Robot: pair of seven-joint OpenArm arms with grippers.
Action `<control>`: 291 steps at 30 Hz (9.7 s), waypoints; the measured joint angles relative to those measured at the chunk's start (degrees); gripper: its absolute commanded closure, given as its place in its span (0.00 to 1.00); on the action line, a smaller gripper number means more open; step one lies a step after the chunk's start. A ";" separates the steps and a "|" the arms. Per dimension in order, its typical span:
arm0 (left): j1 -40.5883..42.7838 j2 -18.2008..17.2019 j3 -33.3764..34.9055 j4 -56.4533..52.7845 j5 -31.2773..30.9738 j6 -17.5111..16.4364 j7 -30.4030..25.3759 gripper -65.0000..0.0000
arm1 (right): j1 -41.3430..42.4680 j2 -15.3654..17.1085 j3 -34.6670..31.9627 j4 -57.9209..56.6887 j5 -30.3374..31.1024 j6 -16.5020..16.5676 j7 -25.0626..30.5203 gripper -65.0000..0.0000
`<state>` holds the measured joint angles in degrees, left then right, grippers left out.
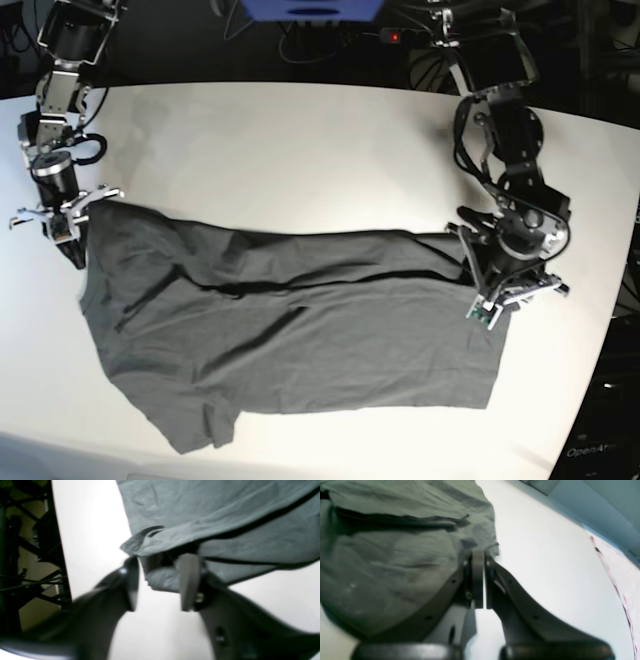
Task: Fold the T-shirt properly
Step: 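Open both grippers and raise them off the folded shirt, then move the left gripper to the folded edge and pinch the fabric, then lower the right gripper to the shirt's corner and pinch it, then pull the folded layer back toward the collar with both grippers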
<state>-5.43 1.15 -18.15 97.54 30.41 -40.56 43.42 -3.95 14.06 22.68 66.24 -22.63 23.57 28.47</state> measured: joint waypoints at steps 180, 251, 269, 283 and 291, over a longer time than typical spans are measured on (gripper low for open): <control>-22.51 -12.09 21.59 -37.90 24.02 -0.17 -20.28 0.90 | -9.57 -2.75 8.44 0.57 0.02 -0.22 -1.42 0.98; -5.79 -5.16 4.44 -24.02 24.06 0.00 -16.02 0.90 | 7.76 -7.13 8.70 6.21 0.55 16.72 -42.58 0.99; -6.60 -6.58 4.31 -28.92 23.82 1.18 -21.84 0.90 | 5.33 -6.80 12.52 6.14 4.17 16.68 -42.84 0.99; 4.79 -8.28 4.33 -16.92 24.13 0.90 -21.57 0.90 | 1.64 -6.67 14.86 6.99 5.46 16.28 -41.05 0.99; 13.51 -8.07 4.33 -8.68 24.26 0.66 -21.40 0.90 | -1.25 -6.43 14.86 7.48 6.73 15.82 -38.86 0.99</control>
<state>8.08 -6.92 -13.82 88.86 54.68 -39.90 22.02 -5.19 7.64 37.54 73.71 -15.90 39.40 -10.39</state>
